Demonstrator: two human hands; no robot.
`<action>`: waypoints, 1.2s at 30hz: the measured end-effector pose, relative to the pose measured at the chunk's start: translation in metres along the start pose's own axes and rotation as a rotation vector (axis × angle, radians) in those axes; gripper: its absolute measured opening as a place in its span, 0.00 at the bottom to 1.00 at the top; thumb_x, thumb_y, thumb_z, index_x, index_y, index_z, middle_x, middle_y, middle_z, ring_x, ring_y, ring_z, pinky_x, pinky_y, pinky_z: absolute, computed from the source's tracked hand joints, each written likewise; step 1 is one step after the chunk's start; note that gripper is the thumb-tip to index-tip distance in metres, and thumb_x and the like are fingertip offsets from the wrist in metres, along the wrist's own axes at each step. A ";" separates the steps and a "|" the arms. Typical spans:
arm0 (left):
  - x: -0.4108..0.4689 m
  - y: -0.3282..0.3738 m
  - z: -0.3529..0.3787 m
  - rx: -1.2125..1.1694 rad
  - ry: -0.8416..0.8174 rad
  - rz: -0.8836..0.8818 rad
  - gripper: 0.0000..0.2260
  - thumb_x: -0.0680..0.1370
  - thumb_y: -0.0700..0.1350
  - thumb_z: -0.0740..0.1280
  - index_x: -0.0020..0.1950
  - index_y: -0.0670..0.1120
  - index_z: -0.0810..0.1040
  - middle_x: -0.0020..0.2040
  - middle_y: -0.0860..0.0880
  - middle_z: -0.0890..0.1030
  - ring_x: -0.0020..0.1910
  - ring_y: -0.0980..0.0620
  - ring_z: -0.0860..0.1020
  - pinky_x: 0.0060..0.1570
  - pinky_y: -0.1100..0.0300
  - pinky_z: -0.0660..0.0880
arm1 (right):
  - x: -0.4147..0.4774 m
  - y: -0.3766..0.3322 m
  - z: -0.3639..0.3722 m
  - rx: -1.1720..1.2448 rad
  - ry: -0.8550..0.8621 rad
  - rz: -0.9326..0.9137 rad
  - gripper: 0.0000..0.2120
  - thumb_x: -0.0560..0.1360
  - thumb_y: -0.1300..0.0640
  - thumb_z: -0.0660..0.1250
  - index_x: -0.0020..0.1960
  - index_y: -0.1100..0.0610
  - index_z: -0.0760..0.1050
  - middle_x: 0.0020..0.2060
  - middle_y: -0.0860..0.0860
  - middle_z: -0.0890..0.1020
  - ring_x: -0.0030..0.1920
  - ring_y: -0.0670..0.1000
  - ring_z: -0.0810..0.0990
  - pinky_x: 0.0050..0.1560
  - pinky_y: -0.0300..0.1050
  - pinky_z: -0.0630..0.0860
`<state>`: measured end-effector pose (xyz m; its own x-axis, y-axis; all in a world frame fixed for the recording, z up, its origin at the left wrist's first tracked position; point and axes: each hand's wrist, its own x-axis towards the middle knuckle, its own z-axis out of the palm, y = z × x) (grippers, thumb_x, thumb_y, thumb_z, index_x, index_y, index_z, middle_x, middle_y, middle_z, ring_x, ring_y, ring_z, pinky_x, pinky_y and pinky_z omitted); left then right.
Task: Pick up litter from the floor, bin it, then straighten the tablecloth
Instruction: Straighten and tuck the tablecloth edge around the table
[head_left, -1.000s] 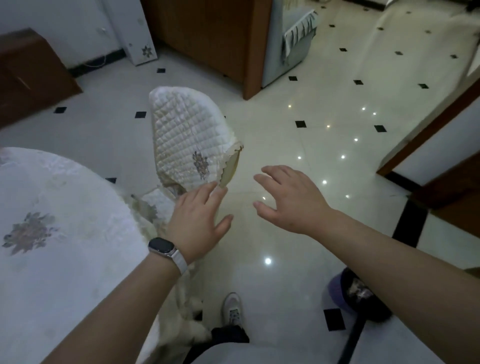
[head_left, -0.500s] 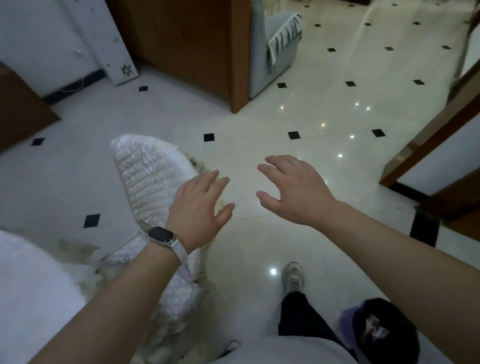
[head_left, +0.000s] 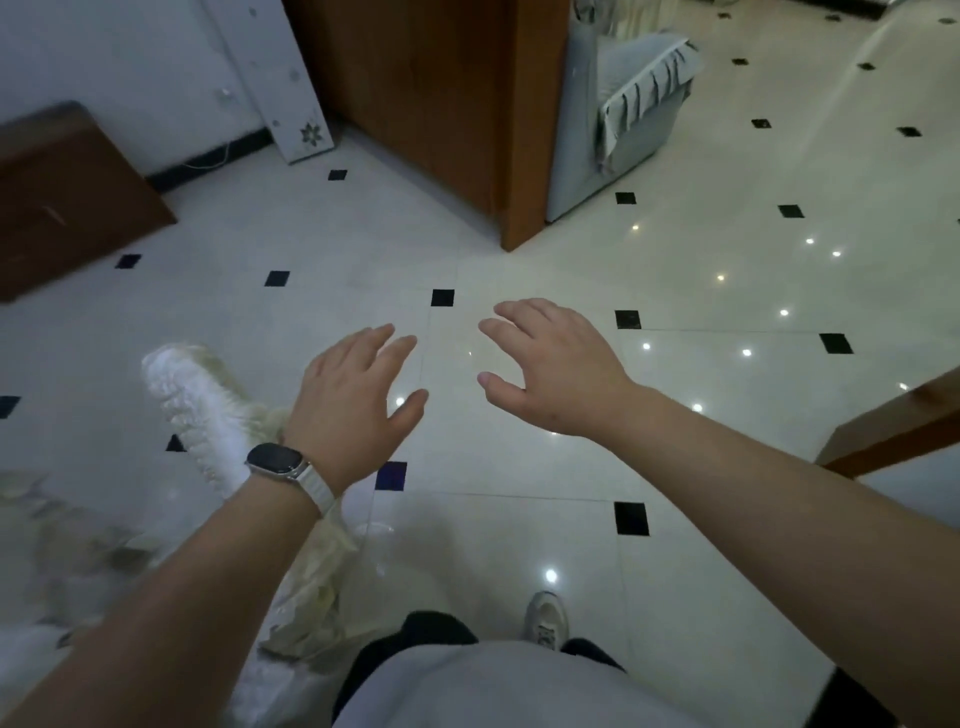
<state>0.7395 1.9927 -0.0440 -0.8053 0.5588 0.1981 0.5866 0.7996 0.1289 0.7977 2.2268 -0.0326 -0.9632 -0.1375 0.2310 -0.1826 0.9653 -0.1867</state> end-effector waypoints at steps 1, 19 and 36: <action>0.006 -0.001 0.002 0.003 0.002 -0.019 0.24 0.76 0.55 0.67 0.70 0.49 0.70 0.70 0.45 0.72 0.68 0.44 0.70 0.64 0.43 0.67 | 0.009 0.007 0.001 0.011 -0.008 -0.012 0.26 0.74 0.42 0.62 0.67 0.55 0.73 0.65 0.55 0.75 0.65 0.57 0.72 0.62 0.53 0.69; 0.131 -0.167 0.039 0.064 -0.011 -0.394 0.24 0.76 0.57 0.64 0.70 0.50 0.70 0.70 0.46 0.72 0.69 0.44 0.69 0.67 0.45 0.66 | 0.285 0.015 0.075 0.045 -0.177 -0.365 0.26 0.75 0.41 0.63 0.67 0.55 0.73 0.66 0.54 0.74 0.66 0.57 0.70 0.65 0.52 0.68; 0.245 -0.340 0.024 0.139 0.073 -0.631 0.22 0.76 0.57 0.60 0.65 0.47 0.77 0.67 0.44 0.75 0.65 0.41 0.73 0.63 0.45 0.70 | 0.566 -0.028 0.162 0.136 -0.188 -0.761 0.23 0.76 0.43 0.61 0.65 0.55 0.75 0.66 0.54 0.75 0.67 0.59 0.71 0.65 0.53 0.67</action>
<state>0.3408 1.8633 -0.0629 -0.9807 -0.0403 0.1913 -0.0181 0.9930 0.1164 0.2261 2.0859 -0.0512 -0.5794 -0.7950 0.1793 -0.8145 0.5575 -0.1605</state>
